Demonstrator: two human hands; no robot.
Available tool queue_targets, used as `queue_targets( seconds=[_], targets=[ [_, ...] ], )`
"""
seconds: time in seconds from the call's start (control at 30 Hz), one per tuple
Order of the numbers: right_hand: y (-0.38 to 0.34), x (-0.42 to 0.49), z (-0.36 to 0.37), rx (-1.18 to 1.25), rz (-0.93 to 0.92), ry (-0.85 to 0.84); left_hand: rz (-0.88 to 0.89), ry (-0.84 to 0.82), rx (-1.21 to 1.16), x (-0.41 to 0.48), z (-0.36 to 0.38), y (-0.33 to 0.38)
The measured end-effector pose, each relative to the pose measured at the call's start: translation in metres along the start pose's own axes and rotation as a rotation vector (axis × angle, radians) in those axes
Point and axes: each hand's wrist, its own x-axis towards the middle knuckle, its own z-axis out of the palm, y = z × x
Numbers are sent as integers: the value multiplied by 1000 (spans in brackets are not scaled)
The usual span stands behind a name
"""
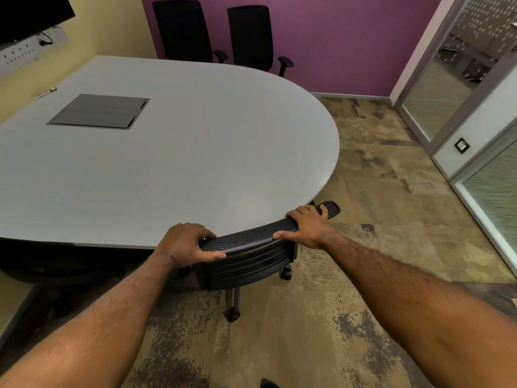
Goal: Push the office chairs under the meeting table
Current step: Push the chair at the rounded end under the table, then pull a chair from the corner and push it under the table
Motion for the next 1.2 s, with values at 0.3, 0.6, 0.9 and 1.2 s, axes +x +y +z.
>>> queue_targets(
  seconds=[0.3, 0.6, 0.9, 1.2],
  targets=[
    [4, -2, 8, -48, -35, -3, -78, -168, 88, -1, 4, 7],
    [23, -5, -2, 61, -88, 12, -233, -334, -65, 23, -2, 38],
    [100, -18, -22, 153, 99, 182, -182, -251, 63, 96, 4, 85],
    [168, -14, -37, 168, 355, 129, -136, -277, 62, 199, 12, 95]
  ],
)
